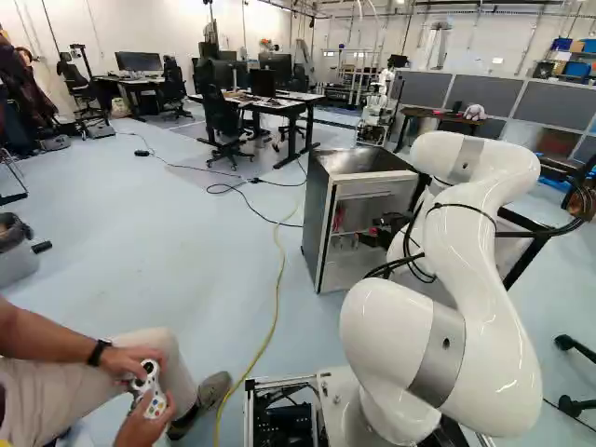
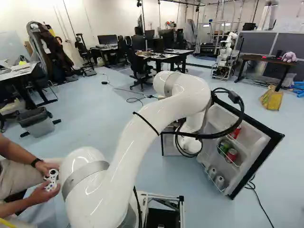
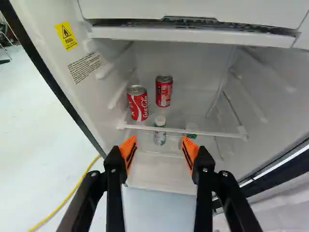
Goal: Grab a drink from the fridge
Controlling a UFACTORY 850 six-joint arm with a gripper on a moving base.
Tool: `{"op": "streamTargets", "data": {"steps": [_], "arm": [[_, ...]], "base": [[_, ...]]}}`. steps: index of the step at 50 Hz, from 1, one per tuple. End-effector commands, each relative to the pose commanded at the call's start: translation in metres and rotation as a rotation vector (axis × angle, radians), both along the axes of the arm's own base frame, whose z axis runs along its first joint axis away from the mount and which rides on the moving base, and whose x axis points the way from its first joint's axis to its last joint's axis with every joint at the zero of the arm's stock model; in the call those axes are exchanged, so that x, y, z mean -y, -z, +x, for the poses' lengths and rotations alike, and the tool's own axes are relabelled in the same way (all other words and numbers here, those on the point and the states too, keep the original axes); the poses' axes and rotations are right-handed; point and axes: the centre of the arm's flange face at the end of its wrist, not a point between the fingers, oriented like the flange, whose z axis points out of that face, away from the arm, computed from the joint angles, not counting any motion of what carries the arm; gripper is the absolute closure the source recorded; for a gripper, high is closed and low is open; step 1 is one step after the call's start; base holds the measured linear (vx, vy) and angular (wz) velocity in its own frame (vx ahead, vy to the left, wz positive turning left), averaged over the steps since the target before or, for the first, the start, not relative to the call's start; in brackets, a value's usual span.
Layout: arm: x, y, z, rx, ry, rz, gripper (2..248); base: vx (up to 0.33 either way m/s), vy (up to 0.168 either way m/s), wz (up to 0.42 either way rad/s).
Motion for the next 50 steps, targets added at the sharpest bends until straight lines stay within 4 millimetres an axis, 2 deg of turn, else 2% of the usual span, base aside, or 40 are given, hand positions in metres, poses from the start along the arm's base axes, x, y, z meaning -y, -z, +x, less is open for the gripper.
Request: {"op": "streamTargets", "data": {"steps": [3, 4, 8, 9, 13, 14, 19, 20, 24, 25, 29, 30, 40, 41, 50], "arm": [[0.0000, 0.0000, 0.0000, 0.000, 0.000, 0.000, 102], [0.0000, 0.0000, 0.0000, 0.000, 0.000, 0.000, 114], [0.0000, 0.0000, 0.0000, 0.000, 0.000, 0.000, 114], [0.0000, 0.0000, 0.0000, 0.000, 0.000, 0.000, 126], [0.0000, 0.0000, 0.0000, 0.000, 0.000, 0.000, 126], [0.0000, 0.0000, 0.0000, 0.000, 0.000, 0.000, 138], [0.0000, 0.0000, 0.0000, 0.000, 0.000, 0.000, 138], [0.0000, 0.0000, 0.0000, 0.000, 0.000, 0.000, 150], [0.0000, 0.0000, 0.0000, 0.000, 0.000, 0.000, 150], [0.0000, 0.0000, 0.0000, 0.000, 0.000, 0.000, 163], [0.0000, 0.0000, 0.0000, 0.000, 0.000, 0.000, 163], [0.0000, 0.0000, 0.0000, 0.000, 0.000, 0.000, 172], [0.0000, 0.0000, 0.0000, 0.000, 0.000, 0.000, 168], [0.0000, 0.0000, 0.0000, 0.000, 0.000, 0.000, 156], [0.0000, 0.0000, 0.0000, 0.000, 0.000, 0.000, 148]], "base": [[0.000, 0.000, 0.000], [0.000, 0.000, 0.000], [0.000, 0.000, 0.000], [0.000, 0.000, 0.000], [0.000, 0.000, 0.000], [0.000, 0.000, 0.000], [0.000, 0.000, 0.000], [0.000, 0.000, 0.000], [0.000, 0.000, 0.000], [0.000, 0.000, 0.000], [0.000, 0.000, 0.000], [0.000, 0.000, 0.000], [0.000, 0.000, 0.000], [0.000, 0.000, 0.000], [0.000, 0.000, 0.000]]}}
